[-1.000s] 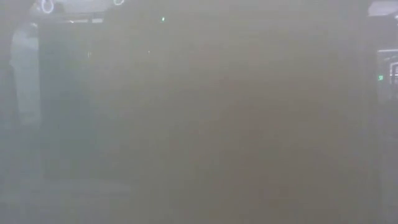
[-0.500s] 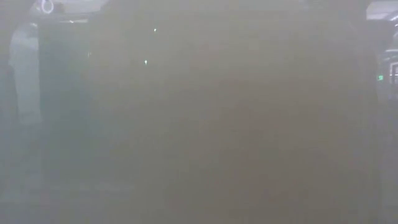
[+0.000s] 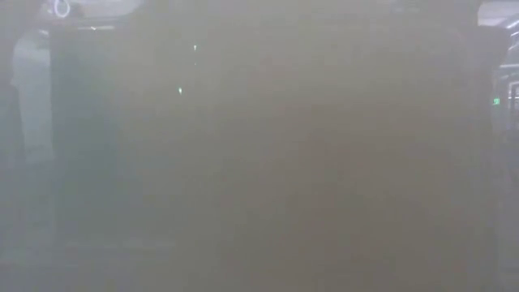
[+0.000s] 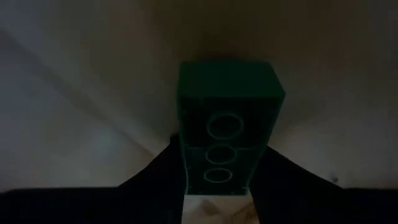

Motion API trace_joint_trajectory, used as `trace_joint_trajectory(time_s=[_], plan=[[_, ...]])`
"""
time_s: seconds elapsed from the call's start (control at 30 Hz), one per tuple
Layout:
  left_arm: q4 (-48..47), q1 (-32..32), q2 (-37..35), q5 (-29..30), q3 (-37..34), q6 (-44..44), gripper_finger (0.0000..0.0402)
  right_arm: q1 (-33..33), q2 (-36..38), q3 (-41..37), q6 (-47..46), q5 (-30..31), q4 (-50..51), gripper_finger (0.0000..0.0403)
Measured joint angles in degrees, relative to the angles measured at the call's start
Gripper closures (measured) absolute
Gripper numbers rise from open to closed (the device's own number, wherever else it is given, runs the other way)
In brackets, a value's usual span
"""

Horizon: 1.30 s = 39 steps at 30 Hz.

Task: Sort blocks by size
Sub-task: Put the large green game piece into the transparent bin

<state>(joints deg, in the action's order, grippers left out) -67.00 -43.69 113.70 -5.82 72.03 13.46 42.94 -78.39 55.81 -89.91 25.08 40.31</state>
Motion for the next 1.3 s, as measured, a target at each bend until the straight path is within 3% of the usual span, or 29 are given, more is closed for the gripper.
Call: trace_joint_trajectory(time_s=[0.2,0.47,0.63,0.77,0.97,1.13,1.3], plan=[[-4.99,1.68,-1.89,-0.29,-0.3,4.7,0.0263,0.0,0.0,0.0,5.31,0.0,0.03,0.0323],[-7.06,7.3,-11.44,1.17,0.59,18.13,0.0263,0.41,0.16,0.0,10.99,0.03,2.78,0.0323],[-6.34,12.85,-17.81,9.88,4.96,27.6,0.0263,3.12,2.6,0.0,11.07,2.52,8.7,0.0323],[-3.6,17.58,-20.47,18.5,10.5,29.71,0.0263,6.41,6.82,0.0,10.18,6.79,13.96,0.0325],[9.74,24.43,-20.76,28.95,18.39,22.87,0.0263,11.69,14.78,0.0,2.74,17.72,23.59,0.0329],[26.83,29.89,-20.76,27.65,19.76,9.67,0.0263,12.51,18.5,0.0,3.02,25.18,24.35,0.0329],[33.53,35.66,-20.52,22.32,19.76,1.08,0.0263,10.54,19.28,0.0,5.44,31.57,24.34,0.0323]])
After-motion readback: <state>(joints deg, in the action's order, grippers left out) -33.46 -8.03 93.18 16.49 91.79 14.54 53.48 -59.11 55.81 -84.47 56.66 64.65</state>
